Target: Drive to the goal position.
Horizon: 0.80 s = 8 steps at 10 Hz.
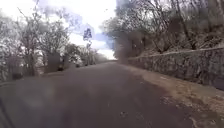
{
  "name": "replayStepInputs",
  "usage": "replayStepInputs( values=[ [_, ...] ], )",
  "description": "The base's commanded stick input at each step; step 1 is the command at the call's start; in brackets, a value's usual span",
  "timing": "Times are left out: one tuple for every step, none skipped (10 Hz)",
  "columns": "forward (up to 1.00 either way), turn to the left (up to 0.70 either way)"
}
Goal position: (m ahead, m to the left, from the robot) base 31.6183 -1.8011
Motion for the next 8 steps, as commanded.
replayStepInputs(
  values=[
    [0.70, 0.00],
    [0.70, 0.00],
    [0.70, 0.00],
    [0.70, 0.00],
    [0.70, 0.00],
    [0.70, 0.00],
    [0.70, 0.00],
    [0.70, 0.00]
  ],
)
